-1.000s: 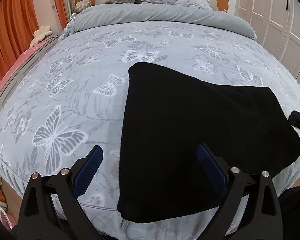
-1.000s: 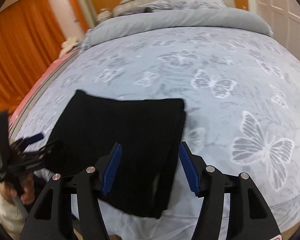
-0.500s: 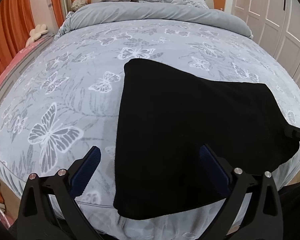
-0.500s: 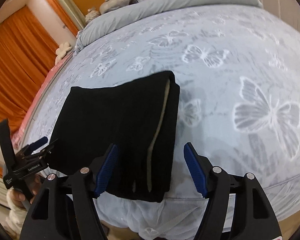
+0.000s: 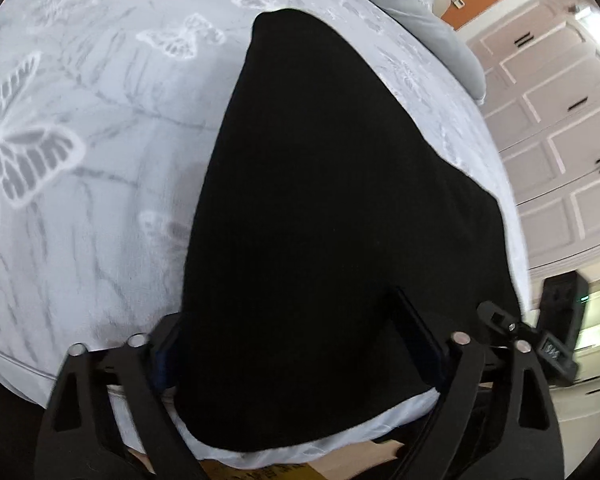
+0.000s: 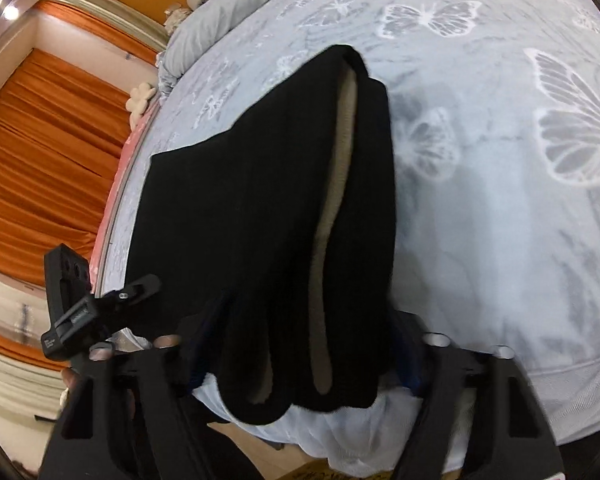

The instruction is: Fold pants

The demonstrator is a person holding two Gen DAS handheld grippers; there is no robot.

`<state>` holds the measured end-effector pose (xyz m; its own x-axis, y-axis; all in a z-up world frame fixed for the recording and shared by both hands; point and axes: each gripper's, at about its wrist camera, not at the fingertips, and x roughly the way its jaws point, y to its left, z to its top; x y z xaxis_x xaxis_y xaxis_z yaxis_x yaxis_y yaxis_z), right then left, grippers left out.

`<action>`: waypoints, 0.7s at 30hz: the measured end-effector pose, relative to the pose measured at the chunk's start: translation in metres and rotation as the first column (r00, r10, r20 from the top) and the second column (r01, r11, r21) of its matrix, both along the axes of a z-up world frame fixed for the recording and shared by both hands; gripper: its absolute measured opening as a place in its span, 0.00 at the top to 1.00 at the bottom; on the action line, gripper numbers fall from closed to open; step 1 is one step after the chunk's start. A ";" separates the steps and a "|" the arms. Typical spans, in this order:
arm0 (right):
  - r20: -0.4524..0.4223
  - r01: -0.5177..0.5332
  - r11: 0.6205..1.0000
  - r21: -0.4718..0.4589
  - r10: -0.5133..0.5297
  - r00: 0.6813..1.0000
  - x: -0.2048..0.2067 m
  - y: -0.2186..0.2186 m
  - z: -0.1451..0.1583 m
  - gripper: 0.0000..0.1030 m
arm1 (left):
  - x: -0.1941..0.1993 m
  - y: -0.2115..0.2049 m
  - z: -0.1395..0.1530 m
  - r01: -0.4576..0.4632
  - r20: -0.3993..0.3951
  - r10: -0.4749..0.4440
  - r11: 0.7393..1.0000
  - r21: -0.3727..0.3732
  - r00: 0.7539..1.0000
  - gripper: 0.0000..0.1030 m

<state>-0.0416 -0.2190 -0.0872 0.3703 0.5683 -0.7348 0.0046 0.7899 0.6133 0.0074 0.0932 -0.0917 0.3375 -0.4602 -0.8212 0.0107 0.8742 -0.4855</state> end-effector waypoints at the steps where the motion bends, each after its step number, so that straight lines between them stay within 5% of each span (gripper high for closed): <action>1: 0.007 0.000 1.000 0.015 -0.001 1.000 0.000 0.001 0.001 0.59 | 0.000 0.000 0.001 -0.001 0.005 0.001 1.000 -0.001 1.000 0.37; 3: 0.044 -0.004 1.000 -0.005 0.005 0.999 -0.005 0.006 0.014 0.64 | -0.002 0.002 0.005 -0.005 0.004 0.005 0.999 -0.048 1.000 0.61; 6: 0.115 -0.010 1.000 0.009 0.009 0.993 -0.011 0.013 0.044 0.66 | -0.006 0.002 0.029 0.010 0.055 -0.009 1.000 -0.019 0.998 0.70; 14: 0.335 -0.037 0.999 -0.010 0.038 0.942 0.009 0.013 0.162 0.67 | 0.017 0.002 0.151 0.084 0.260 -0.067 0.995 -0.055 0.963 0.71; 21: 0.438 0.015 0.999 -0.049 0.008 0.899 0.089 -0.003 0.220 0.66 | 0.085 -0.023 0.219 0.076 0.426 -0.094 0.995 0.059 0.900 0.70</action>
